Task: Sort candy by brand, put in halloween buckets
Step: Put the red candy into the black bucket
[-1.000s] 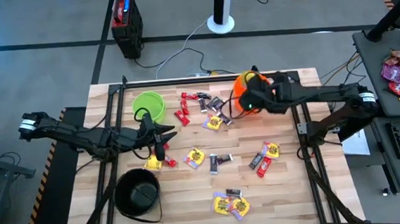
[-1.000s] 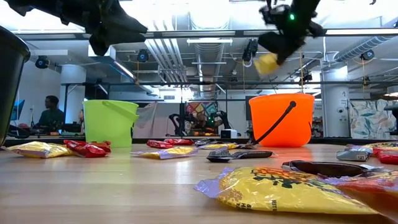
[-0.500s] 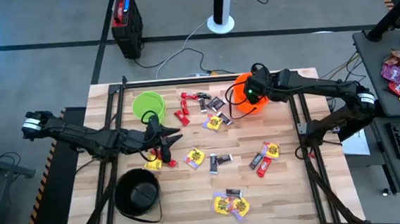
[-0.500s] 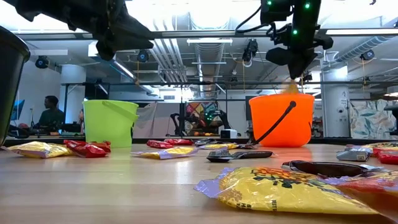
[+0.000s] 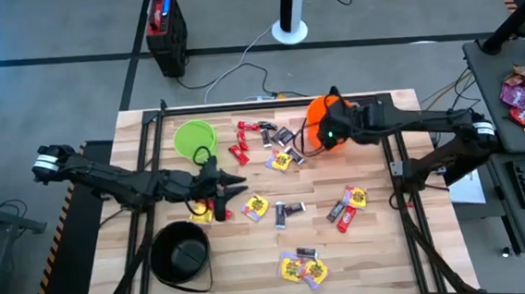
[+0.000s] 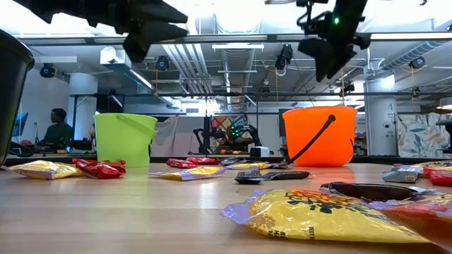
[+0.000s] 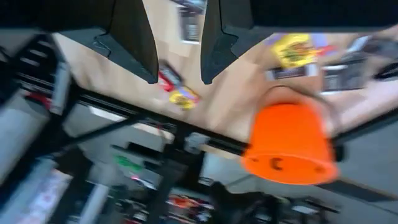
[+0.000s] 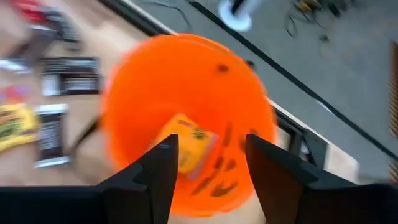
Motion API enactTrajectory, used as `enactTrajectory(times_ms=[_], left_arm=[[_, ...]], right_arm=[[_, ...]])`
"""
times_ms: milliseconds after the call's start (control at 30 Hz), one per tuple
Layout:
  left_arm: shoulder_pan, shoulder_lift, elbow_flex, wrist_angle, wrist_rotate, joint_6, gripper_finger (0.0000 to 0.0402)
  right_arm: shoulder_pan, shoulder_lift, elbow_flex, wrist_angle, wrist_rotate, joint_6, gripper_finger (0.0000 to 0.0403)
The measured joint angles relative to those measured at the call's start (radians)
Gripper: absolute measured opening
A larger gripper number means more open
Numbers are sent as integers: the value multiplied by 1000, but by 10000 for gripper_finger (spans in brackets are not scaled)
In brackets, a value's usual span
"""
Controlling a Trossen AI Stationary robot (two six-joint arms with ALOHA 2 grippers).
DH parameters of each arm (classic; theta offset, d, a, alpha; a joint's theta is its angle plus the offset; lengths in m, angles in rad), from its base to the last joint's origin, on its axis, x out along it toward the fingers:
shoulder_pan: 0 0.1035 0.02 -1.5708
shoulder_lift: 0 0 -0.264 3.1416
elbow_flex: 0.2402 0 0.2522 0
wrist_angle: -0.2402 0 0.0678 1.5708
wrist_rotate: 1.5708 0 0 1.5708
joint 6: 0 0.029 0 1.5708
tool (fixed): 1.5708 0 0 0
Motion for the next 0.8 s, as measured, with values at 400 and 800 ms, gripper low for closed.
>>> enactTrajectory(times_ms=[400,800], left_arm=[[-44,303,385,-850,27,-121,105],[-41,532,639,-1265,289,192,105]], right_arm=[[296,-3,-37,91,13,39,185],[368,-4,-108,186,41,70,185]])
